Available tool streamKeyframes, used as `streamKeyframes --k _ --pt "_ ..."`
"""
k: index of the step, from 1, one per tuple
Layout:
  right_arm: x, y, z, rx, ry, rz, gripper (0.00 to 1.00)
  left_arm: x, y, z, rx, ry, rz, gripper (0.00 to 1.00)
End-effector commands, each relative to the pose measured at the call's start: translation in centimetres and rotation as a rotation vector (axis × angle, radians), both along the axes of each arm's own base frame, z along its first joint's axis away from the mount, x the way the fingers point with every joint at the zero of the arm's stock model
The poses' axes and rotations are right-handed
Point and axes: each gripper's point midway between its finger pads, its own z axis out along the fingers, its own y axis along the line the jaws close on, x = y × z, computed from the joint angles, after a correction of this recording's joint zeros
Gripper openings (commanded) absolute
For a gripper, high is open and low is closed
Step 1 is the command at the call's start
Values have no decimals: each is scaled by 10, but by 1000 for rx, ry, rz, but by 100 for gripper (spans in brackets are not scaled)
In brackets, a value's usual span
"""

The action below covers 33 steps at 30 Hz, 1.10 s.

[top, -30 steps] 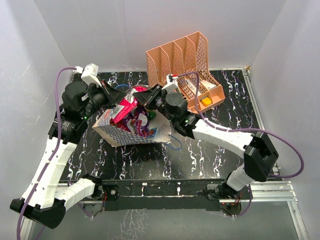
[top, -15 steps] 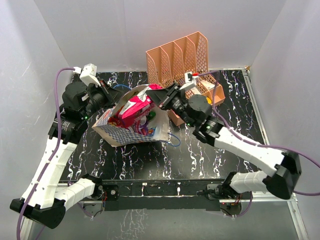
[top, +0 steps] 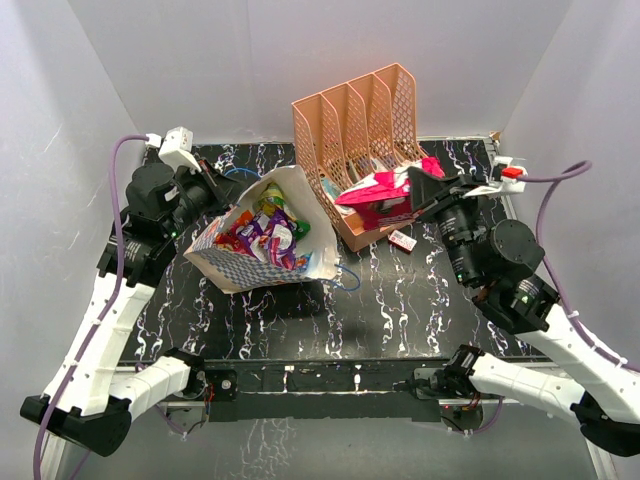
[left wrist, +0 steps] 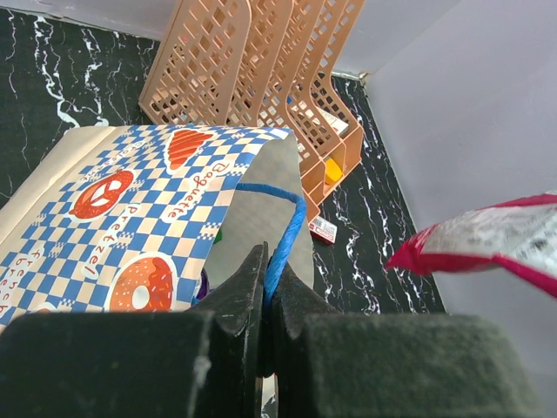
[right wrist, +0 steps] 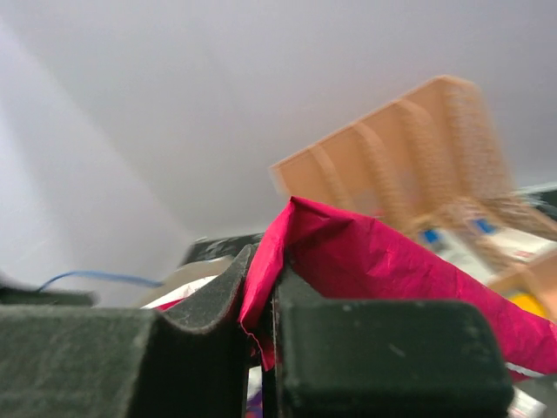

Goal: Take the snacks out of the paper bag
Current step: Place the snack at the center of the board.

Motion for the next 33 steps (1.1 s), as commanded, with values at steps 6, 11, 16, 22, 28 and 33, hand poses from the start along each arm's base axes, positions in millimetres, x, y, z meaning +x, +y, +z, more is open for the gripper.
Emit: streamKeyframes --k 6,11,16,22,28,33 --pt "14 -118 -54 -88 180 -714 7 2 -2 9 -5 -24 -3 0" --pt "36 -146 -78 -99 202 -832 7 2 -4 8 -14 -16 -13 0" --pt "72 -179 -96 -76 211 -833 7 1 -5 9 -19 -17 -16 0" --pt "128 -230 -131 -10 289 -740 7 -3 -5 9 -31 -17 -22 0" --pt "172 -271 -148 103 329 -559 8 -10 -7 15 -53 -24 -40 0" --pt "179 -288 -178 202 418 -396 8 -12 -8 15 -66 -27 -48 0"
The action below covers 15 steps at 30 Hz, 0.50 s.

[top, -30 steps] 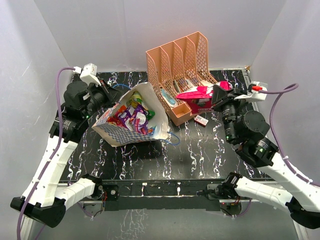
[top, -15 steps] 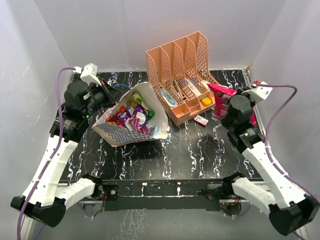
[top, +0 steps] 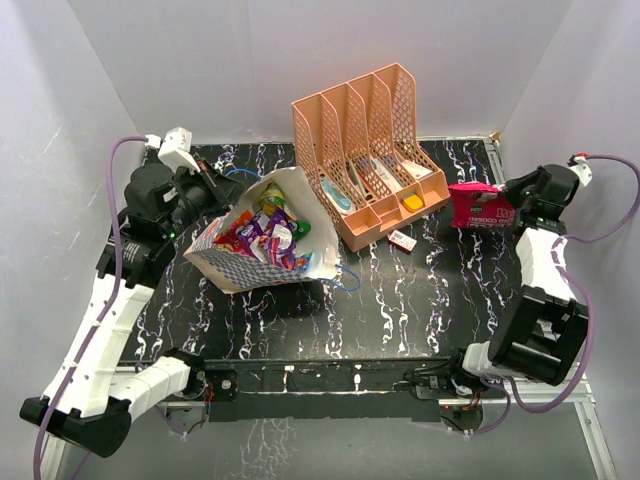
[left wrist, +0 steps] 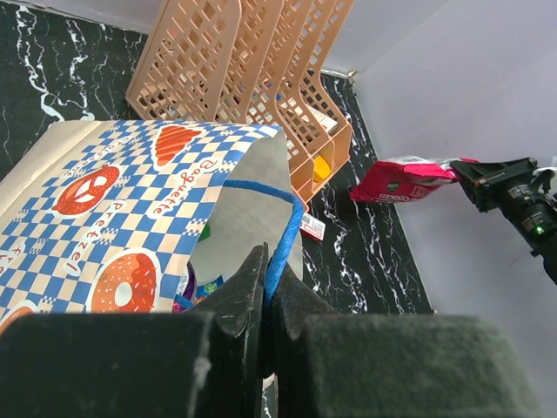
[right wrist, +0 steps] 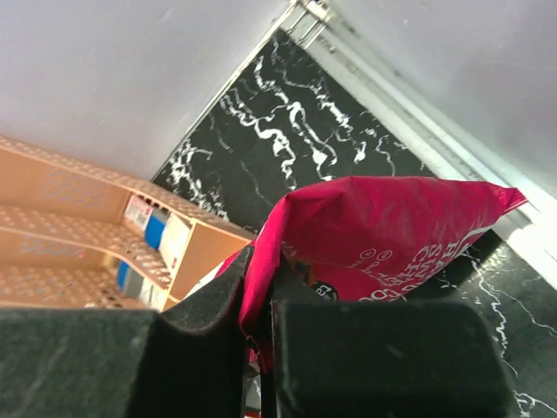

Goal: Take the snacks out of the paper bag
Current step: Place the snack at the center of the board.

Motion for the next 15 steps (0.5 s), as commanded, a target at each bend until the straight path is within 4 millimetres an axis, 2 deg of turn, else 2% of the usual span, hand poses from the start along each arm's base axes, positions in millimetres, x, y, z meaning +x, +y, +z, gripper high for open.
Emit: streamKeyframes --k 1,4,8,12,15 --pt "13 18 53 134 -210 241 7 -9 -4 14 -34 -45 -31 0" --pt "-13 9 31 186 -175 162 7 -10 -4 12 -34 -42 -34 0" --pt "-56 -10 9 194 -136 -76 8 -10 -6 7 -28 -31 -43 0" --pt "-90 -13 -26 198 -58 -205 8 -10 -8 5 -36 -31 -52 0" --pt "-117 -8 -58 223 25 -272 8 -12 -9 6 -40 -32 -56 0"
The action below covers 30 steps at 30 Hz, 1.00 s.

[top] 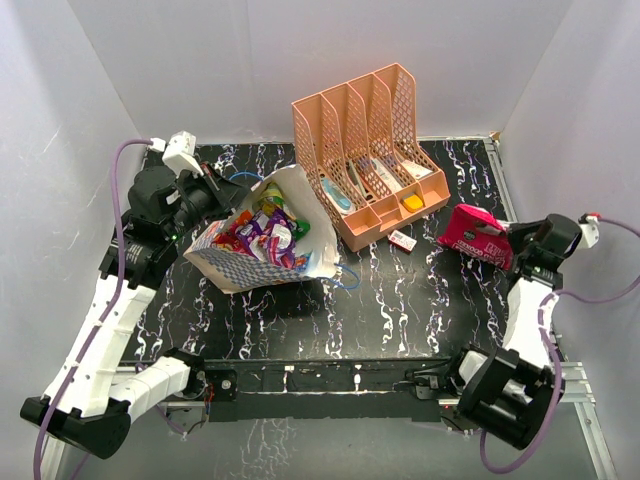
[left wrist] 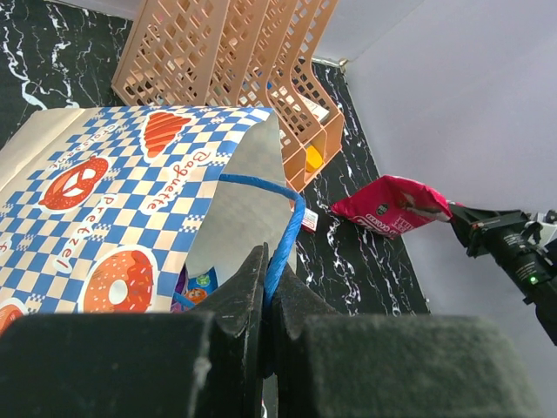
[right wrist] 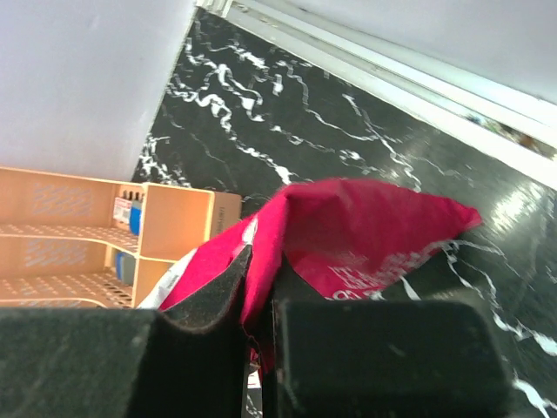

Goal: Take the snacks out of the paper bag
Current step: Place the snack at the center of the board.

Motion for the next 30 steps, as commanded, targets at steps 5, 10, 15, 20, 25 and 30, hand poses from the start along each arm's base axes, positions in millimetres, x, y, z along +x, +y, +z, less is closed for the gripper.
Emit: streamKeyframes --k 5,10,15,20,25,30 --pt "-74 2 -72 65 195 -229 8 -11 -5 12 -19 -42 -36 0" --pt "-114 6 -92 108 321 -348 12 -13 -8 12 -16 -41 -44 0" --pt "-120 22 -81 150 371 -301 31 -13 -10 12 -11 -43 -52 0" --pt "-129 49 -60 210 404 -238 52 -11 -12 10 10 -44 -55 0" --pt "-140 83 -50 267 456 -141 65 -9 -14 9 53 -48 -53 0" --pt "-133 110 -17 211 353 52 76 -9 -19 7 73 -46 -69 0"
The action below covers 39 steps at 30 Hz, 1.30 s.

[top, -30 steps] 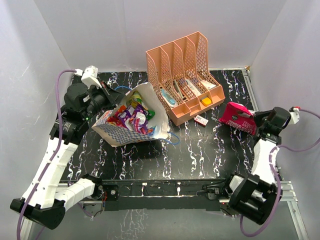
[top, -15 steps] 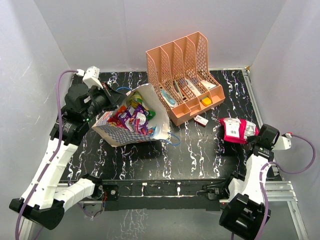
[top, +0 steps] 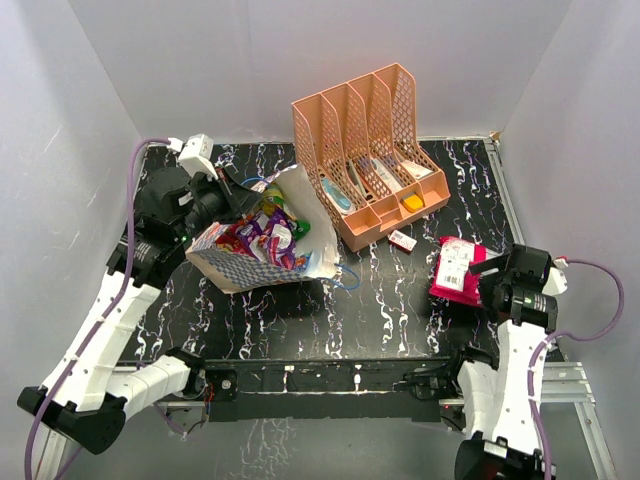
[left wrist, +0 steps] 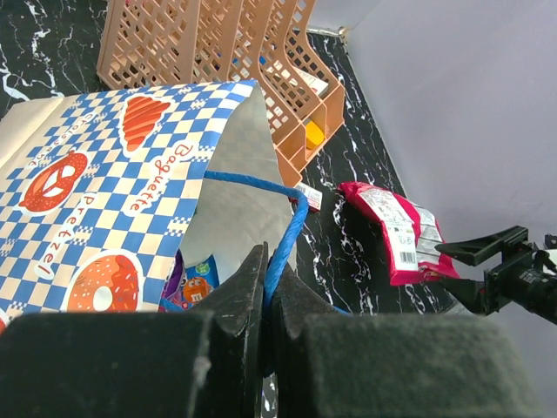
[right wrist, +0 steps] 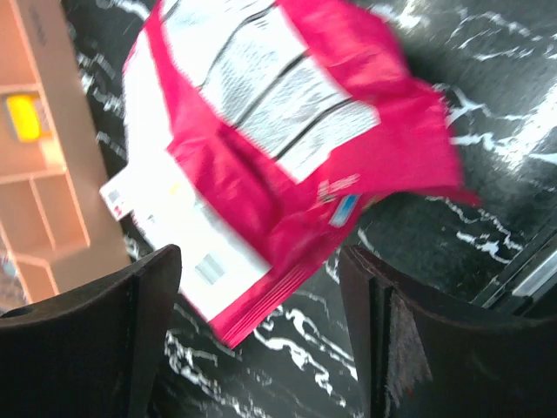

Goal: Take the snacks out of the paper bag
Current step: Place the snack at the center of the board, then take out the snack from the paper bag.

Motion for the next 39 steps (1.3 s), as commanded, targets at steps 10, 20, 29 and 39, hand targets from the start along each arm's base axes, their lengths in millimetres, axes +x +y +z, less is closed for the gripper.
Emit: streamKeyframes --k 10,20,29,39 --pt "52 39 95 -133 -337 433 83 -12 6 22 47 -85 3 0" --pt "138 -13 52 -218 -216 373 83 -20 8 27 33 -106 2 0" --pt "84 4 -54 -42 30 319 84 -19 8 20 47 -91 0 0" --pt "79 2 -58 -116 12 385 86 -18 10 8 54 -55 17 0"
